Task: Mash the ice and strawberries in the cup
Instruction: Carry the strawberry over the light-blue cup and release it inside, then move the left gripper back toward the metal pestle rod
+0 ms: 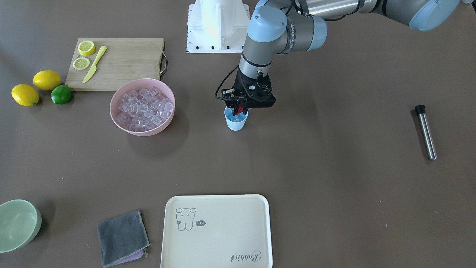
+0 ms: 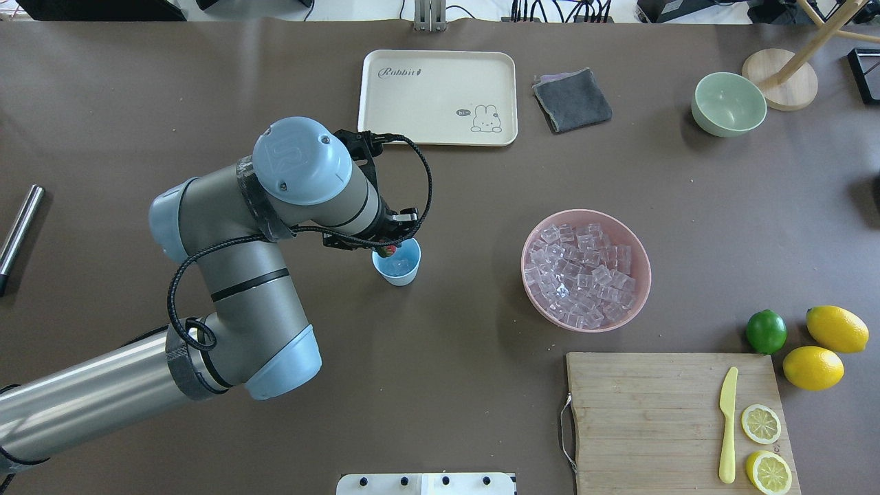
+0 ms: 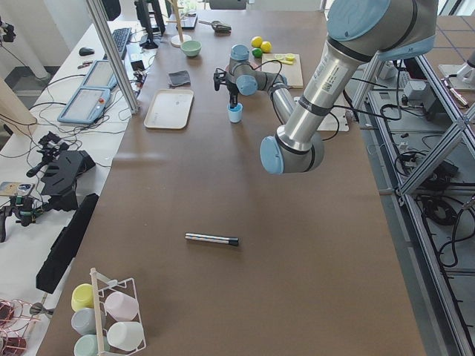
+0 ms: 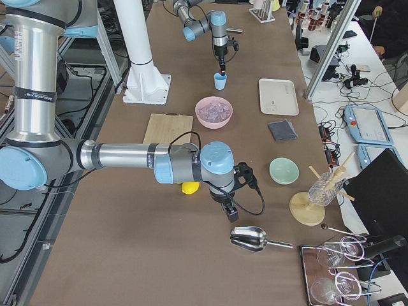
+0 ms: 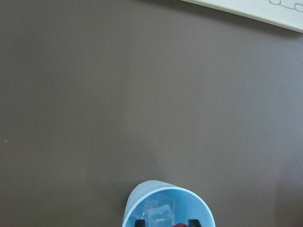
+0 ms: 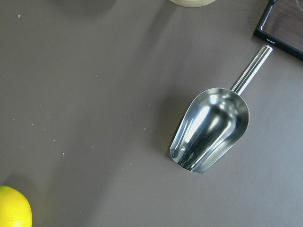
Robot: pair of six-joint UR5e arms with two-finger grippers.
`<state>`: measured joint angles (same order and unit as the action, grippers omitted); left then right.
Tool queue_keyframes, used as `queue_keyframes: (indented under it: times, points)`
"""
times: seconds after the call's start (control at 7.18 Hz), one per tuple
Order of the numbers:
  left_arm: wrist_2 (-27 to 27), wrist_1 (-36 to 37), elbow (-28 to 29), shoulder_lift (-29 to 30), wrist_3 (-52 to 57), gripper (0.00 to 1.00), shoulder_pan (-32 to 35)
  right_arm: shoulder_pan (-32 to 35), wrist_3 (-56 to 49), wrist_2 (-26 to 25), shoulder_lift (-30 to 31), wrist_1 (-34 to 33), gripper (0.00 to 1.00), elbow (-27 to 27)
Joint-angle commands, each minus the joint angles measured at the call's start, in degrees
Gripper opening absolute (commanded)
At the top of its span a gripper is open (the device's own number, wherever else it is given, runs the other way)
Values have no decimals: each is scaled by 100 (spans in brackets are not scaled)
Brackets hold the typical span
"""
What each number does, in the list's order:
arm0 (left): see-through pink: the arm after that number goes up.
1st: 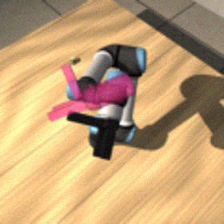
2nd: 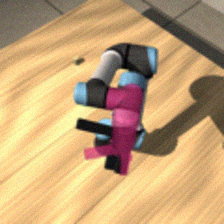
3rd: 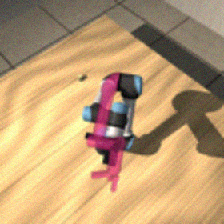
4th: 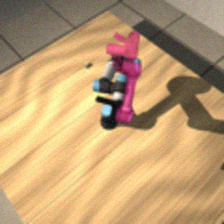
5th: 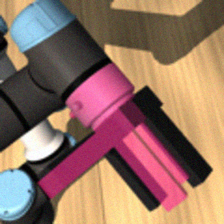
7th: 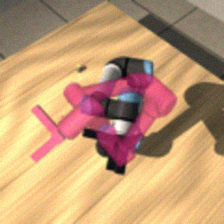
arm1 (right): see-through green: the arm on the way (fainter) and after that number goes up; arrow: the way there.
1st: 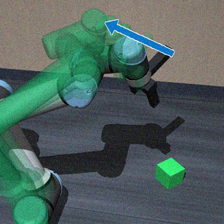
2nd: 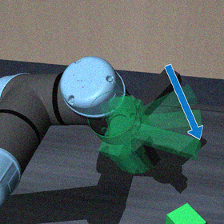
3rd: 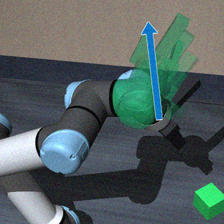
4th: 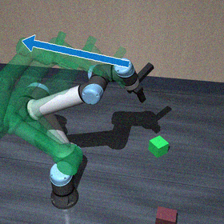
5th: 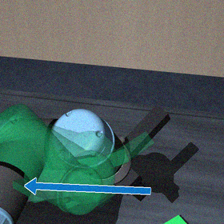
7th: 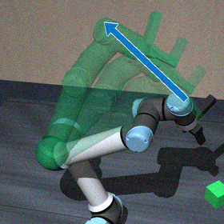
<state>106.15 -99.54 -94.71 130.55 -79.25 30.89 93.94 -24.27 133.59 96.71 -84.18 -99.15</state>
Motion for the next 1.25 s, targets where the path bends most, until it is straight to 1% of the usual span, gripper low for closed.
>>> queue_keyframes:
  times: [0.0,0.14,0.28,0.42,0.56,0.7,0.84,0.97,1.11]
  points:
    - [-16,4,-29,-38,6,98,-4,-8,1,-17,-64,-2,99,-26]
    - [2,22,-82,-178,41,98,13,1,1,-9,-74,-11,99,-17]
    - [54,22,-378,-518,67,98,127,-8,1,-9,-74,-11,99,-8]
    - [350,13,-521,-905,328,98,397,-8,10,-9,-74,-11,99,9]
    - [553,31,-409,-1004,940,98,818,-34,10,18,-74,-11,99,9]
    - [599,-135,-51,-1353,1677,98,1309,-34,18,44,-74,-28,99,1]
    - [982,-606,562,-1548,2763,98,1897,-51,27,53,-82,-28,99,18]
    - [1430,-1289,1125,-1811,3375,98,2364,-52,27,53,-91,-28,99,-8]
    - [1687,-1818,1670,-2023,4059,98,2874,-52,27,53,-126,-28,99,1]
